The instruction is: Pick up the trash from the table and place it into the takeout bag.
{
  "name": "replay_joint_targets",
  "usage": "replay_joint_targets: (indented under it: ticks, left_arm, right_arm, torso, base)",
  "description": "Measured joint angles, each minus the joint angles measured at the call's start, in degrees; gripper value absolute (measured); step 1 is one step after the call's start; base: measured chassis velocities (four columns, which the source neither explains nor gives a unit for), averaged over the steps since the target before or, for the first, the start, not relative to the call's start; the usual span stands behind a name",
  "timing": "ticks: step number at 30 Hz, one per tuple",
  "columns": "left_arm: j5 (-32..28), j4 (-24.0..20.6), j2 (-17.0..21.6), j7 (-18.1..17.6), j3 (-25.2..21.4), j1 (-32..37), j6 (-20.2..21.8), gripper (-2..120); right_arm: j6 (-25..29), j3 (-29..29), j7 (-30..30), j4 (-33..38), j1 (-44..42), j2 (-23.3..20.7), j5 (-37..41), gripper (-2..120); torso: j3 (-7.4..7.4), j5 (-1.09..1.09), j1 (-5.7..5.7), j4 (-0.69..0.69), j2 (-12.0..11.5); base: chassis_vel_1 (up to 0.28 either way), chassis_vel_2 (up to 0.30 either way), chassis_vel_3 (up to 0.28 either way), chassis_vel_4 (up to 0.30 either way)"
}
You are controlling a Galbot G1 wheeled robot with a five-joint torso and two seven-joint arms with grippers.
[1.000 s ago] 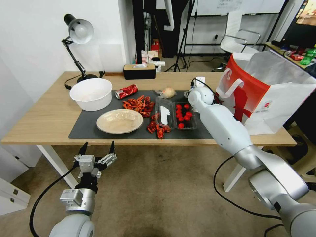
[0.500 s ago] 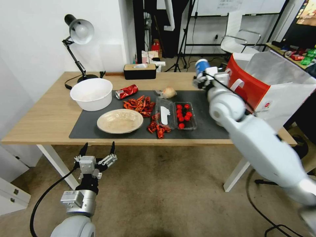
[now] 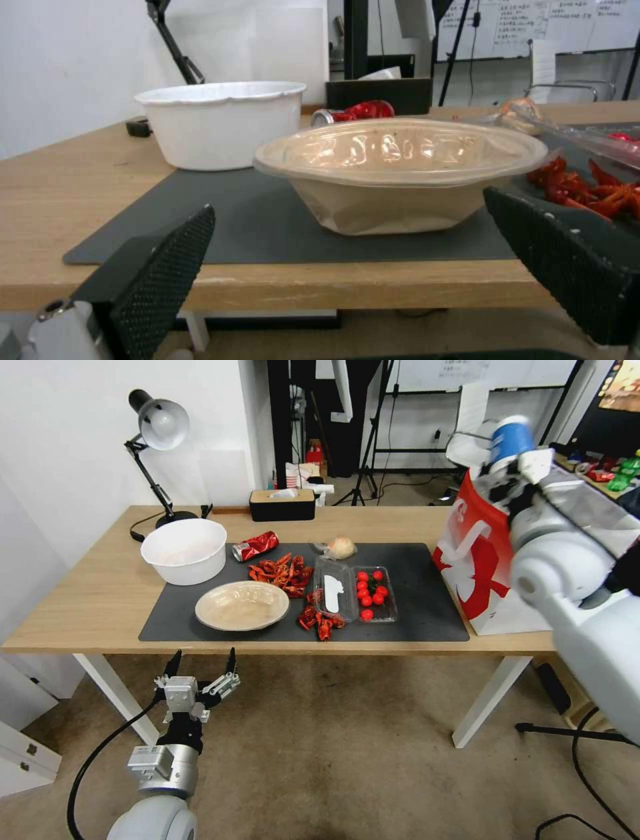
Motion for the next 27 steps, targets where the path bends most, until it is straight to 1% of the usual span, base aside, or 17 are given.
replay_joint_targets:
  ticks: [3,5,6,7,9,10,13,14,15,22,27]
  left_arm:
    - [-0.02,-0.02,0.02,0.0,-0.07,0.03,0.0,100]
    - [-0.07,-0.1,0.23,0.0,-0.32,0.13,0.0,100]
    - [-0.07,-0.1,0.23,0.0,-0.32,0.13,0.0,100]
    - [-0.1,-0.12,0.26,0.0,-0.36,0.15,0.0,100]
    - [-0.18,-0.2,0.3,0.02,-0.4,0.15,-0.01,100]
    - [-0.18,-0.2,0.3,0.02,-0.4,0.15,-0.01,100]
    - [-0.2,-0.33,0.24,0.03,-0.36,0.09,-0.02,100]
    - [-0.2,-0.33,0.24,0.03,-0.36,0.09,-0.02,100]
    - [-0.21,-0.44,0.24,0.04,-0.36,0.09,-0.02,100]
    - [-0.41,-0.72,0.24,0.12,-0.59,0.16,-0.06,100]
    - [-0.42,-1.07,0.2,0.13,-0.64,0.36,-0.06,100]
  right_arm:
    - [-0.18,0.91,0.51,-0.5,-0.34,-0.45,0.76,72]
    - [-1.65,1.99,2.22,-0.99,-1.28,-0.81,3.3,72]
    - [-1.65,1.99,2.22,-0.99,-1.28,-0.81,3.3,72]
    - [-1.95,2.29,2.51,-1.19,-1.57,-0.85,4.05,75]
    - [-2.17,2.6,2.62,-1.34,-2.15,-0.82,5.24,86]
    - [-2.17,2.6,2.62,-1.34,-2.15,-0.82,5.24,86]
    - [-1.6,2.62,2.77,-1.31,-2.52,-0.54,5.45,96]
    - [-1.6,2.62,2.77,-1.31,-2.52,-0.54,5.45,96]
    - [-1.2,2.65,2.78,-1.27,-2.7,-0.51,5.46,99]
    - [-0.91,2.79,2.61,-0.96,-3.06,-0.74,5.94,100]
    - [0.76,2.95,1.89,0.56,-3.68,-0.58,6.62,100]
  torso:
    - [0.0,-0.03,0.0,0.0,0.0]
    - [0.0,0.0,0.0,-0.02,0.0]
    - [0.0,0.0,0.0,-0.02,0.0]
    - [0.0,0.0,0.0,-0.02,0.0]
    - [0.0,-0.01,0.0,-0.01,0.0]
    - [0.0,-0.01,0.0,-0.01,0.0]
    - [0.0,-0.02,0.0,0.0,0.0]
    - [0.0,-0.02,0.0,0.0,0.0]
    - [0.0,-0.02,0.0,-0.01,0.0]
    - [0.0,-0.02,0.0,-0.01,0.0]
    - [0.0,-0.02,0.0,-0.01,0.0]
  base:
    - [0.0,0.0,0.0,0.0]
    - [0.0,0.0,0.0,0.0]
    - [0.0,0.0,0.0,0.0]
    - [0.0,0.0,0.0,0.0]
    - [0.0,0.0,0.0,0.0]
    - [0.0,0.0,0.0,0.0]
    - [0.0,0.0,0.0,0.0]
    - [0.0,0.0,0.0,0.0]
    - [0.0,0.0,0.0,0.0]
    - [0.0,0.0,0.0,0.0]
    - [0.0,0.0,0.0,0.0]
